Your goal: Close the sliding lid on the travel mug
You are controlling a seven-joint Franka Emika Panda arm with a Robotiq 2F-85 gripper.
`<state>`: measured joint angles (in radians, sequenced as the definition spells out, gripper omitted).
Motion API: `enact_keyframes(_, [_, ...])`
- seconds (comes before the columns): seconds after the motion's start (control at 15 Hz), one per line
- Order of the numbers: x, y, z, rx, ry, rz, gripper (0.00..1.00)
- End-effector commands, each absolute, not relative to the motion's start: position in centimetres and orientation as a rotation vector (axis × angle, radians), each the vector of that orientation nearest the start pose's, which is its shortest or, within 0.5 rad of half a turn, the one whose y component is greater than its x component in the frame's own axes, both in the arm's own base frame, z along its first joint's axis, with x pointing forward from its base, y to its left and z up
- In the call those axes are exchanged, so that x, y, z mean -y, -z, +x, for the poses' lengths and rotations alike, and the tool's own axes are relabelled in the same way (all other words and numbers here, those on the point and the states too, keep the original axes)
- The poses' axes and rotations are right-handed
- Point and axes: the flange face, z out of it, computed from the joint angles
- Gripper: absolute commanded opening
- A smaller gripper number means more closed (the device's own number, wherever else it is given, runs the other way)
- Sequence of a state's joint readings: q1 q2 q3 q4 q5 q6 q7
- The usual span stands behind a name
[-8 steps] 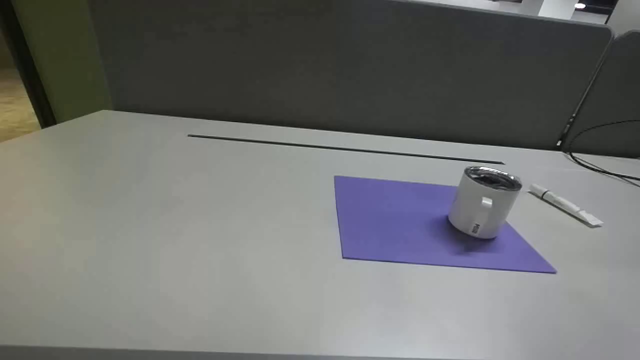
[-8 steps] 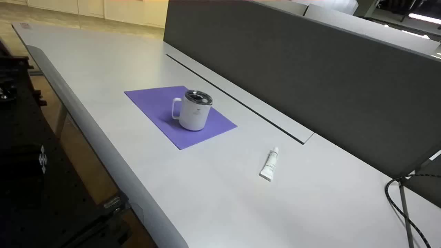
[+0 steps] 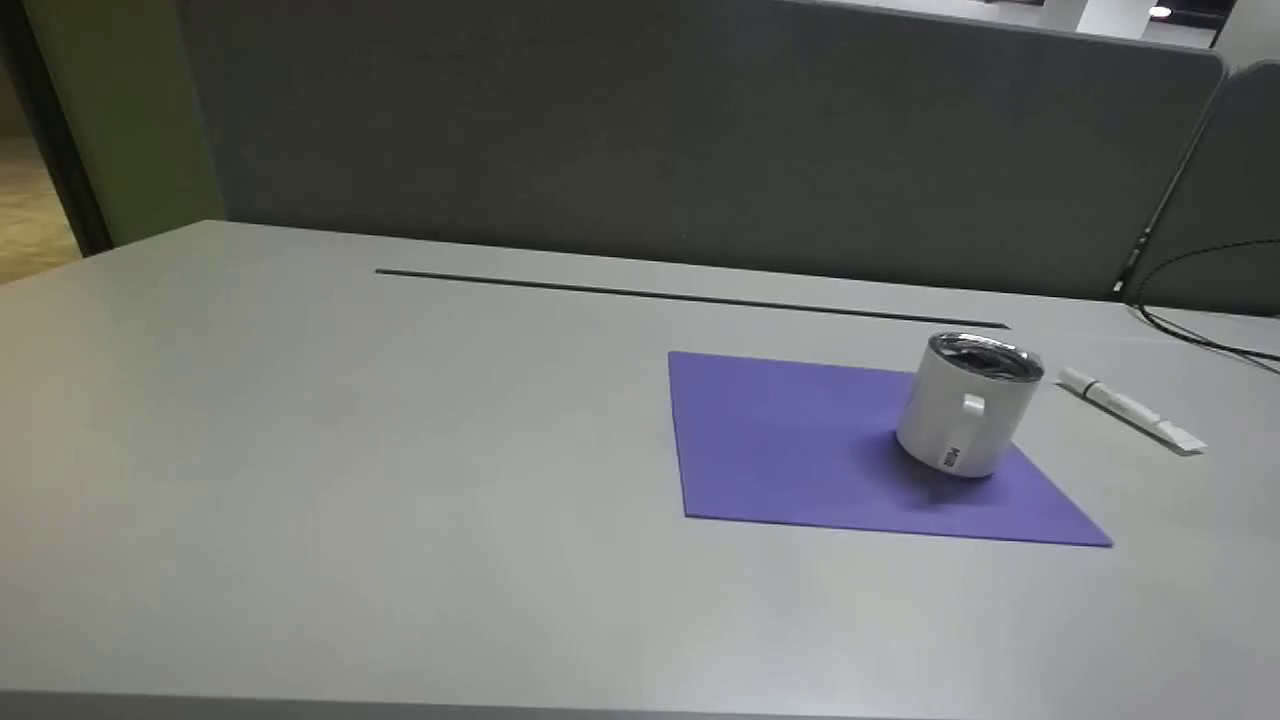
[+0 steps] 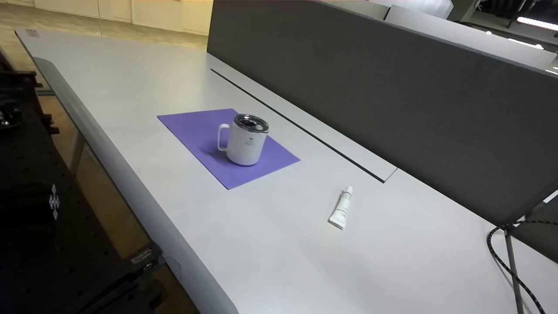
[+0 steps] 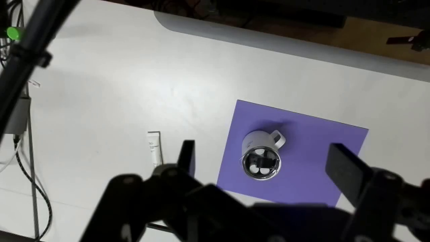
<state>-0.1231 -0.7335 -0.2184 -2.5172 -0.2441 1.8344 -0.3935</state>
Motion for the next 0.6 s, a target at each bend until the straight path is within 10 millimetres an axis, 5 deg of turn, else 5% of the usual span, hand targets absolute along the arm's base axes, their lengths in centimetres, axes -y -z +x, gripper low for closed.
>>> enact_keyframes(0.0, [14.1,-50.6,32.1,0.247,0.016,-3.249,1.0])
enact_keyframes(0.27, [15.3,-43.9,37.2,0.23,0.086,-3.234,1.0])
enact_keyframes(0.33, [15.6,-42.0,38.6,0.213,0.129,-3.231,0.75])
enact_keyframes(0.53, [15.7,-36.4,42.4,0.182,0.207,-3.232,0.6])
